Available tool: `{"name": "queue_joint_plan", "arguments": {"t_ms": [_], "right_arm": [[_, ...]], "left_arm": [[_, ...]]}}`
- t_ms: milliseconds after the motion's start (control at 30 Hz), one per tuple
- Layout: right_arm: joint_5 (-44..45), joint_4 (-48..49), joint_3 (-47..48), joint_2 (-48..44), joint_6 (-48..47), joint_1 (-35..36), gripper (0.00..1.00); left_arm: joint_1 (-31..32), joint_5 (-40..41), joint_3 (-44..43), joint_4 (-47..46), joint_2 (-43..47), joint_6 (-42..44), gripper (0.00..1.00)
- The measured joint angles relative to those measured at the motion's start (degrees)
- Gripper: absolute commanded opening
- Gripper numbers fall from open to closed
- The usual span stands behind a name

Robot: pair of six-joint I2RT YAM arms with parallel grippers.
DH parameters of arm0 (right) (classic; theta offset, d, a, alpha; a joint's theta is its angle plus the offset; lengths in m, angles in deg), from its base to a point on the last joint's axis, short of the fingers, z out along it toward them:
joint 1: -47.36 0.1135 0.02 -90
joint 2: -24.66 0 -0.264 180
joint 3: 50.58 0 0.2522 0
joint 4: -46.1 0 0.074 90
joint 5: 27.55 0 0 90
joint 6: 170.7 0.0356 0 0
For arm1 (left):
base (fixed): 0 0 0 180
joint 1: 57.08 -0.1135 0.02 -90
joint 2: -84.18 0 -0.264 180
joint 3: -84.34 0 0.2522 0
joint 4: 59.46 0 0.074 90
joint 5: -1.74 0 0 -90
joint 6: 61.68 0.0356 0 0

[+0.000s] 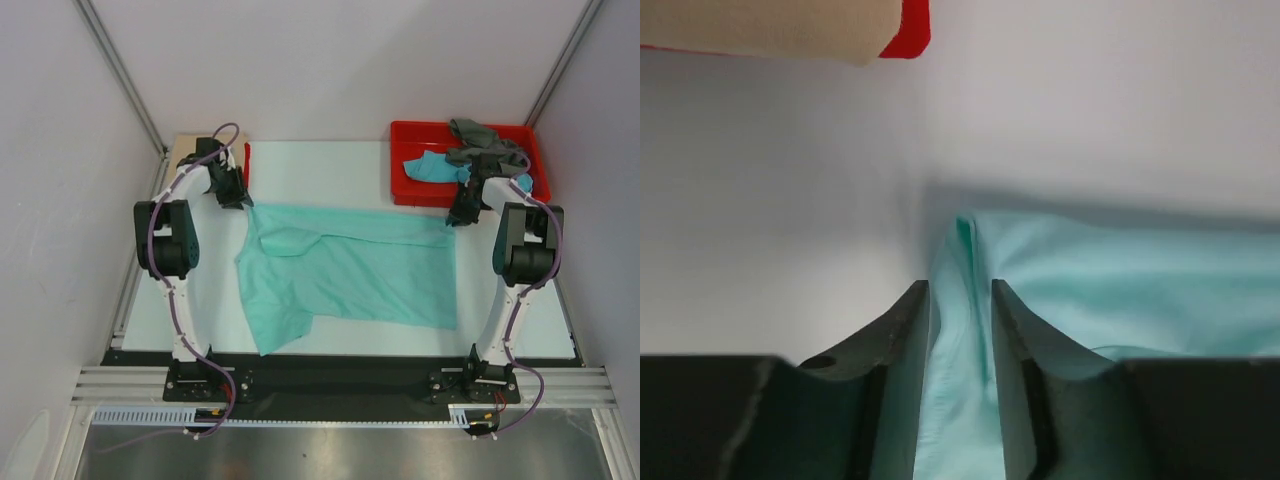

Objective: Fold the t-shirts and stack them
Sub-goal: Fold the tshirt

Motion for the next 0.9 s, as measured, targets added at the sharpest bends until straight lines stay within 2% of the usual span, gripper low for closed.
{"name": "queue_joint_plan", "arguments": {"t_ms": [33,67,133,167,233,433,533,567,667,900], "right_arm": [[0.44,-0.15,0.68,0.28,-0.02,0.11,0.28],[0.92,-0.63,1.51,0.59,-0.15,0.20,0.37],[1.88,-1.46,2.34,0.61,0.07,0.37,0.47],[2.16,-1.77,2.38,0.39,0.07,0.39,0.53],[3.06,-3.17,1.90,-0.57,0.33,0.48,0.61],[3.65,-5.92,-6.10,-10.01,0.76,0.17,0.59],[2.95,-6.56,-10.64,-15.19,0.74,-0.07,0.50],[2.51,-6.78,-12.33,-16.70,0.76,-0.07,0.42],[1.11,-6.45,-16.96,-19.61,1.14,-0.07,0.36],[-2.62,-5.84,-26.53,-21.49,2.25,0.11,0.40]], "left_arm": [[0.00,0.46,-0.09,0.35,-0.02,0.11,0.49],[0.00,0.96,-0.09,0.76,0.00,0.26,0.58],[0.00,2.21,0.42,1.31,0.37,0.87,0.69],[0.00,2.97,1.46,1.36,1.03,1.05,0.73],[0.00,4.04,5.97,1.18,4.39,0.96,0.72],[0.00,4.33,19.67,1.51,17.94,0.57,0.65],[0.00,3.26,26.47,0.42,22.86,-0.83,0.62],[0.00,3.02,29.00,0.02,24.00,-1.62,0.59],[0.00,2.43,33.57,-0.31,24.68,-3.26,0.58],[-0.15,1.57,37.51,-0.81,24.68,-6.47,0.68]]}}
